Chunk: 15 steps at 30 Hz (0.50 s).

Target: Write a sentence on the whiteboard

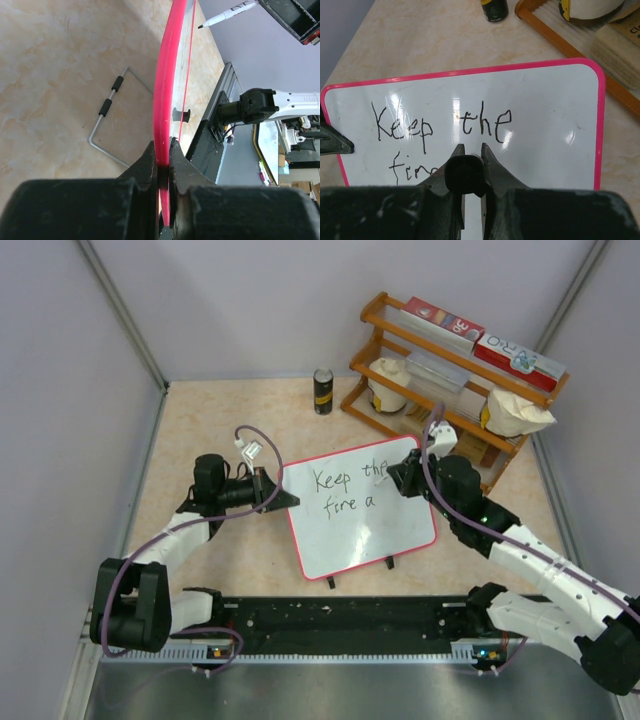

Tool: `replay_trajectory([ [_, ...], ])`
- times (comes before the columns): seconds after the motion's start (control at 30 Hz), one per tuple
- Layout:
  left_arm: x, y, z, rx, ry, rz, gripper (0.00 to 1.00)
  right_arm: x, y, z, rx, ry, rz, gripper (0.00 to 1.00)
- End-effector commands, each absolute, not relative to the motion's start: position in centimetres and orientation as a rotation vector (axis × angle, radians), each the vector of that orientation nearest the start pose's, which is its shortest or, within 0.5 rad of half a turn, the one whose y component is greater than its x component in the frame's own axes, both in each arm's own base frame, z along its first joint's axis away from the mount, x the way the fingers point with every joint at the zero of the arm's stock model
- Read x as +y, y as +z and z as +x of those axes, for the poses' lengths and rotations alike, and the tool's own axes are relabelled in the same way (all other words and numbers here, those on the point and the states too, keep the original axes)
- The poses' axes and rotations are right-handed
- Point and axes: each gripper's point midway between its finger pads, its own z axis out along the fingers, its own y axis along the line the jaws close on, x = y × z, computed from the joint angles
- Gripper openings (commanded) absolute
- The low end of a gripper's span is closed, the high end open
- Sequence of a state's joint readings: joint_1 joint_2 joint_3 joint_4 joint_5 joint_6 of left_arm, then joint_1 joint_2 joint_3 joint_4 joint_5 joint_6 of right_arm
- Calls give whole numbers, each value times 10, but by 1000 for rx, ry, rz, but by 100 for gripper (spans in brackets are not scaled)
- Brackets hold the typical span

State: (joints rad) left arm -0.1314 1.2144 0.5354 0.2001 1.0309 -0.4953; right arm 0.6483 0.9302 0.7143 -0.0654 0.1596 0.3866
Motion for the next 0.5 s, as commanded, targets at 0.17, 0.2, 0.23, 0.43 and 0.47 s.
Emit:
replay_trajectory([
  [0.17, -184, 129, 256, 2092, -1276, 315, 0, 186, 234, 292, 1836, 589, -60, 0],
  [0.2, -184, 129, 256, 2091, -1275, 316, 0, 187, 231, 292, 1843, 595, -67, 0],
  [0.23, -185, 129, 255, 2091, -1279, 317, 0, 188, 229, 292, 1850, 596, -68, 0],
  [0.43, -184, 129, 256, 2092, -1276, 315, 0, 194, 225, 291, 1848, 629, -83, 0],
  [0.47, -184, 129, 256, 2092, -1276, 315, 0, 194, 224, 291, 1852, 631, -82, 0],
])
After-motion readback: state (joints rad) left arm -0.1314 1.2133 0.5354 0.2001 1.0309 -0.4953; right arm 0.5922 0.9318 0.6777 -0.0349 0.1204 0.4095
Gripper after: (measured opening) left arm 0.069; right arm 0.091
